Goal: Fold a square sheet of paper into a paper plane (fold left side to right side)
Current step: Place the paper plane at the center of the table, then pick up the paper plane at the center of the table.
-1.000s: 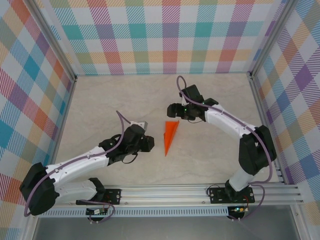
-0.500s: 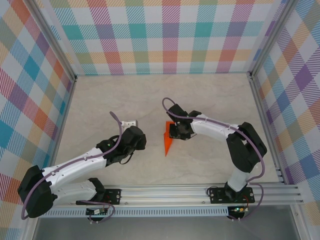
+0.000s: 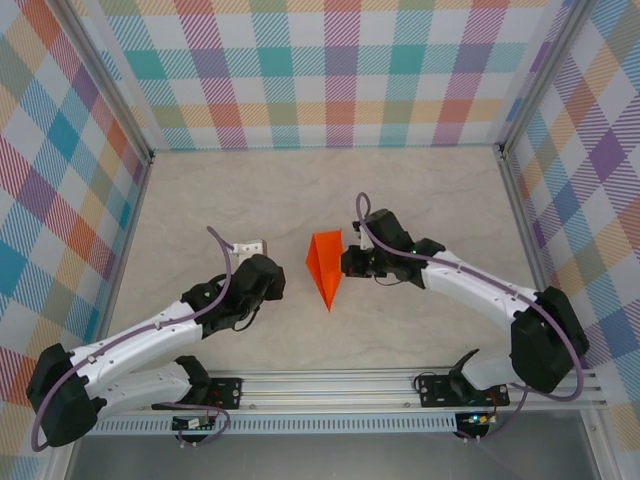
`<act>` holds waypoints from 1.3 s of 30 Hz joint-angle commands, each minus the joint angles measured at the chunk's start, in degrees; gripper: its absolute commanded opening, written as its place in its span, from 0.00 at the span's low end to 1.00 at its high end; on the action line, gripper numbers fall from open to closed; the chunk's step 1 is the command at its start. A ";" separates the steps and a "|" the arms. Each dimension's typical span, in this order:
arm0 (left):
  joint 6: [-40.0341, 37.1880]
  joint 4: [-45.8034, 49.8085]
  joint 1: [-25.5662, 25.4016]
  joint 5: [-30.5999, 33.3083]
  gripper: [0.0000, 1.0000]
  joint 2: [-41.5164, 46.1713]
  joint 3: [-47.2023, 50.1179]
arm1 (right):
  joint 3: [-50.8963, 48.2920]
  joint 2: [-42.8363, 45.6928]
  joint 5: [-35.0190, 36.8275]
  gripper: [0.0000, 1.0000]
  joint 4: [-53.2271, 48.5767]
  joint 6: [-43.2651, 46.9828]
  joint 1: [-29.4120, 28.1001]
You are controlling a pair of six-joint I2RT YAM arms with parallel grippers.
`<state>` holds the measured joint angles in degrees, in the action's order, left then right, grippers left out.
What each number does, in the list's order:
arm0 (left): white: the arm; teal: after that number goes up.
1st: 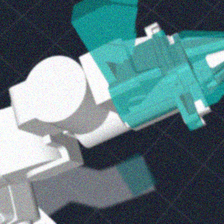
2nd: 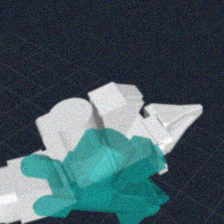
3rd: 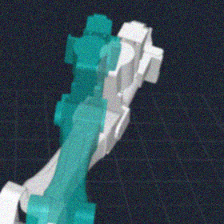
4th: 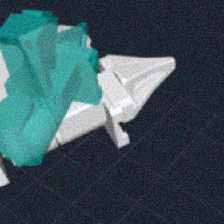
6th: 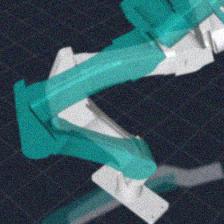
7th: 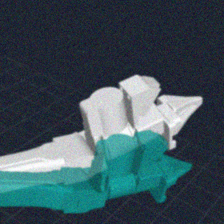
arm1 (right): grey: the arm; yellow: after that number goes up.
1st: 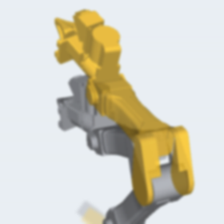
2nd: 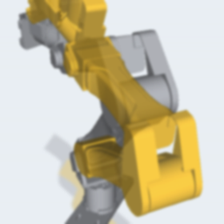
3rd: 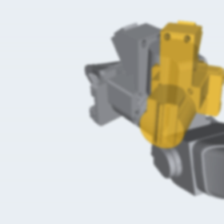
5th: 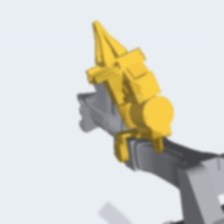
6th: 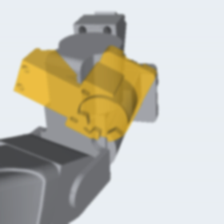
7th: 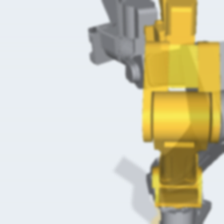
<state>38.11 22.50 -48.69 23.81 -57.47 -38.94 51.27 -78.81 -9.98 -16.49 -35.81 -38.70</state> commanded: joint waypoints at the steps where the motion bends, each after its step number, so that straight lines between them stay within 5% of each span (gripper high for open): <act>1: 0.35 1.71 -0.36 2.23 0.33 1.09 0.51 | -8.60 -1.79 -8.14 0.00 8.28 -0.92 4.59; 7: 0.47 2.28 -0.36 2.31 0.33 1.40 0.16 | -13.40 -6.20 -6.83 0.01 8.33 2.73 9.44; 14: 0.45 1.81 -0.40 2.27 0.34 1.08 -0.02 | -9.34 1.37 2.63 0.44 -7.21 5.79 10.50; 18: 0.30 1.25 -0.40 2.17 0.36 0.54 -0.13 | -4.42 5.73 10.12 0.57 -19.03 4.22 8.12; 24: 0.79 -0.26 -0.36 2.68 0.60 0.43 0.88 | -0.30 6.93 14.57 0.58 -26.10 -2.37 -1.84; 30: 1.51 0.05 -0.41 3.00 0.94 0.53 1.54 | 1.88 -1.61 17.90 0.57 -24.85 -7.46 -9.19; 39: 0.27 0.53 -0.36 2.24 1.00 1.31 2.02 | 6.86 -12.71 16.27 0.54 -21.68 -6.73 -11.80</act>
<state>39.35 23.27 -48.69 25.58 -57.12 -37.71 56.18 -89.45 6.81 -38.96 -41.60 -49.74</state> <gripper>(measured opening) 0.998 0.544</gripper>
